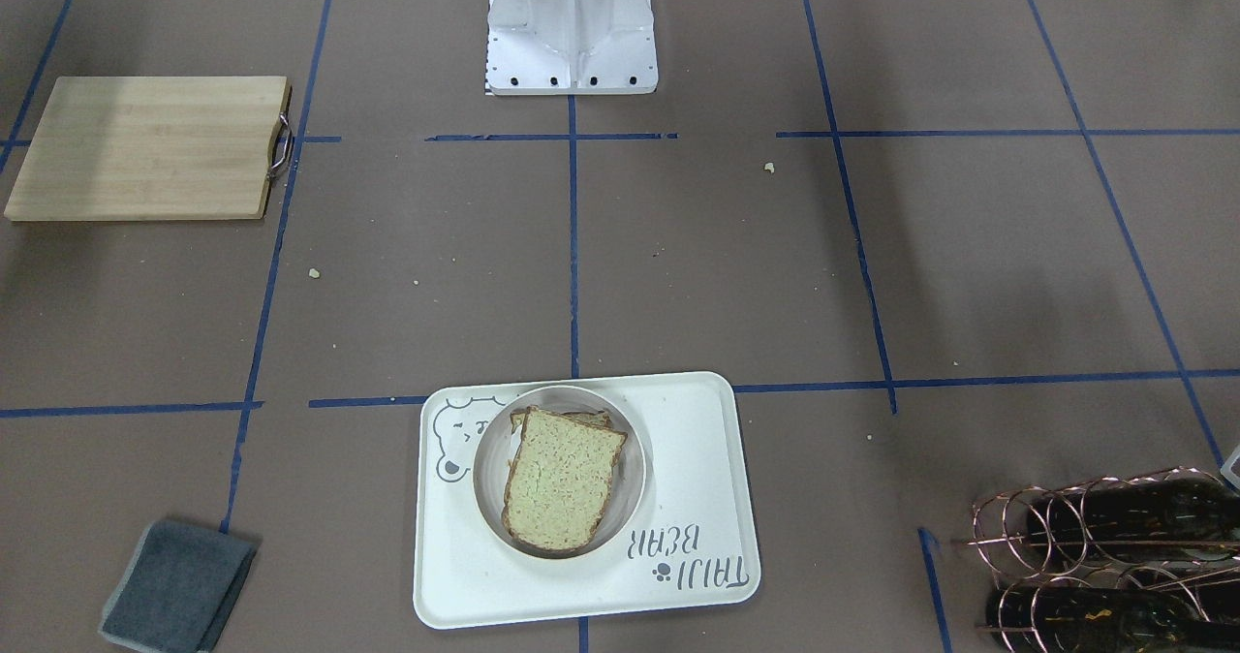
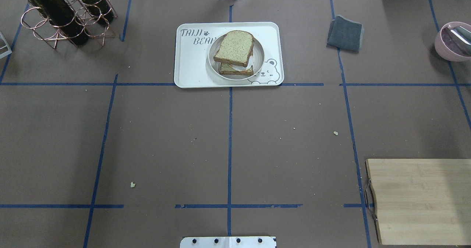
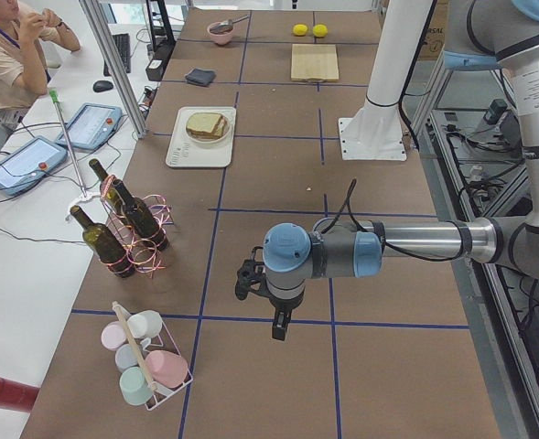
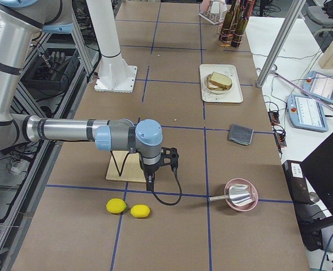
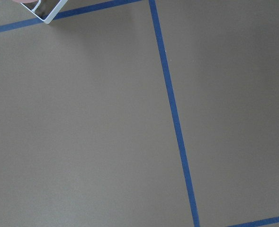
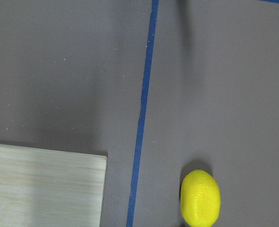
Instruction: Make sandwich and place on tray
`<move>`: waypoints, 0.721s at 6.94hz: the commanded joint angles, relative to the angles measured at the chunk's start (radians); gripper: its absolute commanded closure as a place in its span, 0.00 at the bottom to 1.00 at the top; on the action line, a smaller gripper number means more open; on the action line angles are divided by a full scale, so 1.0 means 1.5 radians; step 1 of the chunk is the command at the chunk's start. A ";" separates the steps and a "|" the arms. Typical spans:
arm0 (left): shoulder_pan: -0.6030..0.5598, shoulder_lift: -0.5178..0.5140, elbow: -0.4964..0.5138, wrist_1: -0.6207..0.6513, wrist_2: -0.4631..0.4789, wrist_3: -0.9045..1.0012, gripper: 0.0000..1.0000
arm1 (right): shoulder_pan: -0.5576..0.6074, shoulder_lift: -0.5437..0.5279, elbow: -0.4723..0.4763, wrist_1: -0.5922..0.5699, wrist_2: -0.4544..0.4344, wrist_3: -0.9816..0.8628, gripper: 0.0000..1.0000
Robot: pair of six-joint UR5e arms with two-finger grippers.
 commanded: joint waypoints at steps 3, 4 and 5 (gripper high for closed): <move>-0.001 -0.007 0.005 -0.003 0.002 -0.001 0.00 | 0.000 -0.001 -0.001 0.000 -0.001 -0.003 0.00; -0.001 -0.007 0.006 -0.003 0.001 -0.001 0.00 | 0.000 -0.001 -0.001 0.000 0.000 -0.003 0.00; -0.001 -0.007 0.005 -0.008 0.001 -0.002 0.00 | 0.000 -0.001 -0.002 0.000 0.000 -0.003 0.00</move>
